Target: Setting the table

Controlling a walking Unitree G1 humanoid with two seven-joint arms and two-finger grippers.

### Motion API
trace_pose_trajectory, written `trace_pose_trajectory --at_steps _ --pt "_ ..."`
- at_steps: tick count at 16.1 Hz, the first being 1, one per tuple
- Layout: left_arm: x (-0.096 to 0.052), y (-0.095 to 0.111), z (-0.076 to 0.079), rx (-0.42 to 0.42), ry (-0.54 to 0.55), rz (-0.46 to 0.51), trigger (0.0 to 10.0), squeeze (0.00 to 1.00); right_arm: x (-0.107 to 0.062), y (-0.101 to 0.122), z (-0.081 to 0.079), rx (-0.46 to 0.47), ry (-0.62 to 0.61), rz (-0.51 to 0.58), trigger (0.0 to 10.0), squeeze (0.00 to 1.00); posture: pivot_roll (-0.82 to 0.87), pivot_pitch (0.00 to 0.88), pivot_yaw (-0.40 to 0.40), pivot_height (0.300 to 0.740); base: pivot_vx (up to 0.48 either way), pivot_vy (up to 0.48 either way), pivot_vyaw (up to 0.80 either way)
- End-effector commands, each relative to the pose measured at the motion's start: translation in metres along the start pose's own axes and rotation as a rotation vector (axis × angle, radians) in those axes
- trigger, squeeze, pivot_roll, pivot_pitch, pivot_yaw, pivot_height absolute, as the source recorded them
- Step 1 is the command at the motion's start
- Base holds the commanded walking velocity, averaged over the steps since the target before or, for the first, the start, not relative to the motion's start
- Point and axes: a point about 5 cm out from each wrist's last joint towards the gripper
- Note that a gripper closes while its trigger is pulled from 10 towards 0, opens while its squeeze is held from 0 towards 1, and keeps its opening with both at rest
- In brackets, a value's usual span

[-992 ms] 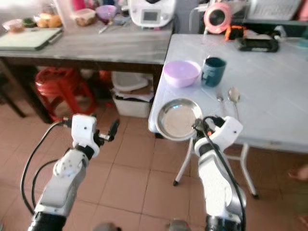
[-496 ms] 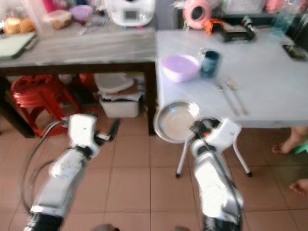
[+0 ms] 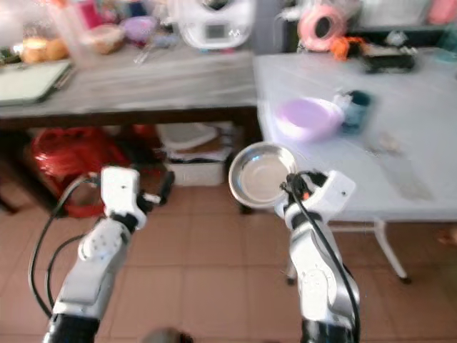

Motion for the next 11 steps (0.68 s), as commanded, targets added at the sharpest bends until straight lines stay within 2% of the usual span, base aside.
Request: trace_pose_trajectory --at_steps 1,8,11 --pt "0.0018 -0.0002 -0.0047 -0.002 0.031 -0.012 10.0 0.0 0.0006 0.0008 -0.0106 -0.005 0.044 0.01 10.0 0.0 -0.05 0.0 0.047 0.74 0.307 0.371 0.0" --pt "0.003 -0.0002 -0.0055 -0.001 0.043 -0.008 10.0 0.0 0.0009 0.0006 -0.0152 -0.029 0.076 0.011 10.0 0.0 -0.05 0.0 0.046 0.74 0.279 0.392 0.0" --pt "0.0053 0.0067 -0.0105 0.005 0.075 0.029 10.0 0.0 0.0012 0.0017 -0.0157 -0.044 0.083 0.019 10.0 0.0 -0.05 0.0 0.046 0.74 0.306 0.368 0.0"
Point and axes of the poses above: a point about 5 cm out from each wrist's last joint towards the gripper, its own x axis pointing out of the wrist towards the gripper, its own y axis along the axis of the wrist's last joint, z = x × y, and after that the axes turned 11 degrees about x, right-handed
